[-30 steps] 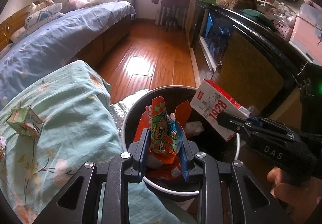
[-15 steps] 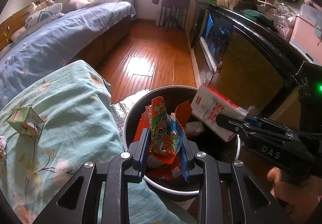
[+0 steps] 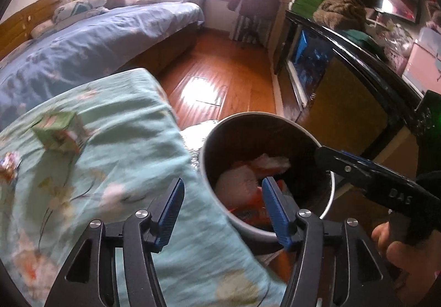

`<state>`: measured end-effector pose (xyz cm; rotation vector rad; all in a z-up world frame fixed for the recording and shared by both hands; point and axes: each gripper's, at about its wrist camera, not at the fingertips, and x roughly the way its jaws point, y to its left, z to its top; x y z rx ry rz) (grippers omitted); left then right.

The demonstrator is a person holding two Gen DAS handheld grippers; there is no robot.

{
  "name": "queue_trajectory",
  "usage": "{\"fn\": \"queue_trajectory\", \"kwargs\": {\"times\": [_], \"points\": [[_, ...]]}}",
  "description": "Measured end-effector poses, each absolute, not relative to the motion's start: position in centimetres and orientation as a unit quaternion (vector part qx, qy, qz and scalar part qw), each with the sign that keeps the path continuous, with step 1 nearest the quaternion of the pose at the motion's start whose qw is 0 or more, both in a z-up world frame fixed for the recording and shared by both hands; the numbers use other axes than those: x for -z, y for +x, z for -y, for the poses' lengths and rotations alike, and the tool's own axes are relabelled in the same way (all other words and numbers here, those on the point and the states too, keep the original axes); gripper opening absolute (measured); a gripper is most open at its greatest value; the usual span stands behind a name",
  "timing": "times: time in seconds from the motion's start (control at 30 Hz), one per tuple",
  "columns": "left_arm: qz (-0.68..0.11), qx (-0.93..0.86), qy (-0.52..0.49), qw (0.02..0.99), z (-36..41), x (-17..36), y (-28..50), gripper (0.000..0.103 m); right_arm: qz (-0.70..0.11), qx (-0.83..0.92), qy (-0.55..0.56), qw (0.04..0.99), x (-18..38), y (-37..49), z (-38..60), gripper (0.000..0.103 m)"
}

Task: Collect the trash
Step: 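Move both tools back toward the bed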

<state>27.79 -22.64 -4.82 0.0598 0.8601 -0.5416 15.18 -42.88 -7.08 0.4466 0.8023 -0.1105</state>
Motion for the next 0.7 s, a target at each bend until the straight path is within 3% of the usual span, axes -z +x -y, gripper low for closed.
{"fn": "queue_trajectory", "kwargs": {"times": [0.7], "points": [[-0.394,0.140,-0.027,0.908,9.8,3.9,22.6,0.070,-0.377,-0.054,0.175,0.908,5.7,16.2,31.7,0.095]]}}
